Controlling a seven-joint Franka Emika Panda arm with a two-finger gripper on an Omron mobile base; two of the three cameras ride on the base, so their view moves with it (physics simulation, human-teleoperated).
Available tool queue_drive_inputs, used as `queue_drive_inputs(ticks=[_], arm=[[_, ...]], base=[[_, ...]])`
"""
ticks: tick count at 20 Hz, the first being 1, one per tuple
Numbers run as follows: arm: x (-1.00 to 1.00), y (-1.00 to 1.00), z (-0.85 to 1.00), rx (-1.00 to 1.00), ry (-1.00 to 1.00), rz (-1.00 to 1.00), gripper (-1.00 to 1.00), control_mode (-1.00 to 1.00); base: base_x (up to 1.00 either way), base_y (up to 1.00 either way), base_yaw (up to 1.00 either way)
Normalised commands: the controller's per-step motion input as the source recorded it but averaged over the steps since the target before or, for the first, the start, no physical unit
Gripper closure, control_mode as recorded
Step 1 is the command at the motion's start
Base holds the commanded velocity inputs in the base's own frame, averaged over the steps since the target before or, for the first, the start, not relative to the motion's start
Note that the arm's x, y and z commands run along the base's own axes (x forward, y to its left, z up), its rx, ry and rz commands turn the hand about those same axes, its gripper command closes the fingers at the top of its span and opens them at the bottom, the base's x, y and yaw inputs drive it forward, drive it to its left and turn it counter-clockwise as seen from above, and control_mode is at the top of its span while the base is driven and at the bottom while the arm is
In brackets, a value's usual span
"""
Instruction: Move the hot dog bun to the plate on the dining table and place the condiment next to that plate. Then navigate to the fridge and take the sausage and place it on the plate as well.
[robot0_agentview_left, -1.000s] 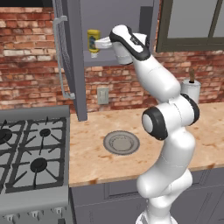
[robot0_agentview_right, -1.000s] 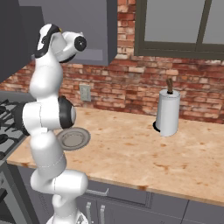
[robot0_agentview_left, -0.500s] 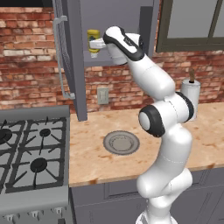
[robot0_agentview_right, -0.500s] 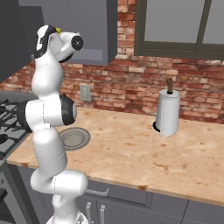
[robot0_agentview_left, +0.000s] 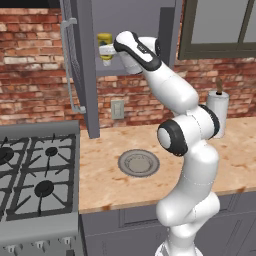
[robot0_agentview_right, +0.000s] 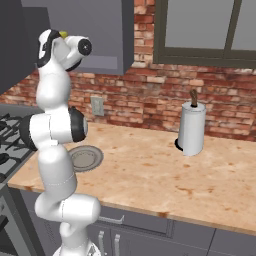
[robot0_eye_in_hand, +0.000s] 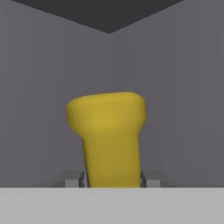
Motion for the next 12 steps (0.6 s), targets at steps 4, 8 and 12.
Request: queue_drive_inputs(ticks=[4,8,12], arm=[[-0.02,0.0,-0.01,0.0,0.0,0.0,1.0,-1.0],[-0.47,-0.01,0.0,0.0,-0.05,-0.04,1.0,-1.0],[-0.87,-0.09,0.0,0.0,-0.15,-0.06,1.0,-1.0]], base=[[0.0,0.0,0.0],[0.0,0.0,0.0],[0.0,0.0,0.0]])
